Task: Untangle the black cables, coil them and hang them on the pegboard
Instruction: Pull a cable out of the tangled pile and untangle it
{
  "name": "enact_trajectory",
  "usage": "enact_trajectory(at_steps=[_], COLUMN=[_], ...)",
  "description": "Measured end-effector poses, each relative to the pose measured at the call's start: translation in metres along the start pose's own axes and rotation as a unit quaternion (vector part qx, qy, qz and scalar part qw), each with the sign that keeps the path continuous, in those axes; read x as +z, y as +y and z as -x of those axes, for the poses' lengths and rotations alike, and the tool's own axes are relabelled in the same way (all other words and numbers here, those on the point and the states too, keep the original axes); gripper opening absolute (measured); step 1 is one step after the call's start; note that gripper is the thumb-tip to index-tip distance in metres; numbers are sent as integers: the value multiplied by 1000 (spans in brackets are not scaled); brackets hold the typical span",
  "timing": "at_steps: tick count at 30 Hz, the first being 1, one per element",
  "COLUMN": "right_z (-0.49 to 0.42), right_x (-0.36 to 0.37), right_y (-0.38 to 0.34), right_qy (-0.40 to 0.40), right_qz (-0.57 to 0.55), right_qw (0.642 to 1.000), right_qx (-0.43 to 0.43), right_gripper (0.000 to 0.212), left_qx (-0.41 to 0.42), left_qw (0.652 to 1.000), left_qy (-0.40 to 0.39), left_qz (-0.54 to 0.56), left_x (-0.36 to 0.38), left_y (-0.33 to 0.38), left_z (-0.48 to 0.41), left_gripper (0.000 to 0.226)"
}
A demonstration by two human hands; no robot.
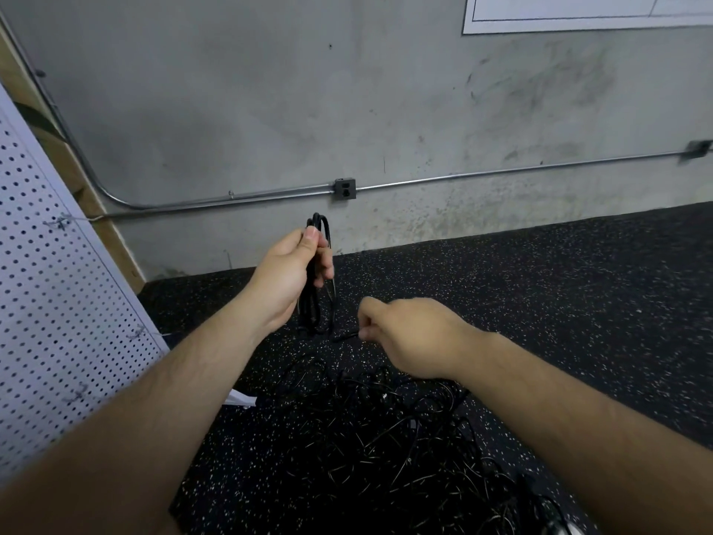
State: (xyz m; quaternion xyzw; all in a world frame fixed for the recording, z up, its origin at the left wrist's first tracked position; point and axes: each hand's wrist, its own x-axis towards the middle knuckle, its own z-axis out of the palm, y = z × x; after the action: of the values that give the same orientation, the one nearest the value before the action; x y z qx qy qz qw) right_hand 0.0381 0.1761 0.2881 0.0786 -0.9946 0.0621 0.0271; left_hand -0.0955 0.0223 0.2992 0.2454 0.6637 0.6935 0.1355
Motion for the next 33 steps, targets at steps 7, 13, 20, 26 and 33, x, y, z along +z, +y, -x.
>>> enact_trajectory(at_steps=[7, 13, 20, 26, 33], right_z=[-6, -9, -1, 10, 12], right_x=[-3, -11, -9, 14, 42], right_y=[3, 12, 36, 67, 67], right_qy=[116, 161, 206, 97, 10], right_qz=[33, 6, -214, -382, -395], right_qw=[991, 975, 950, 910, 908], right_qx=[59, 155, 95, 125, 137], right_gripper=[56, 66, 35, 23, 28], left_qx=[-15, -41, -98, -83, -40], left_qw=[987, 959, 988, 993, 969], left_qy=[-74, -102, -111, -57, 35], left_qz=[-139, -262, -32, 64, 240], left_x=[18, 25, 33, 9, -16], left_y=[1, 1, 2, 6, 29], left_z=[14, 17, 14, 2, -7], left_gripper=[30, 32, 31, 33, 32])
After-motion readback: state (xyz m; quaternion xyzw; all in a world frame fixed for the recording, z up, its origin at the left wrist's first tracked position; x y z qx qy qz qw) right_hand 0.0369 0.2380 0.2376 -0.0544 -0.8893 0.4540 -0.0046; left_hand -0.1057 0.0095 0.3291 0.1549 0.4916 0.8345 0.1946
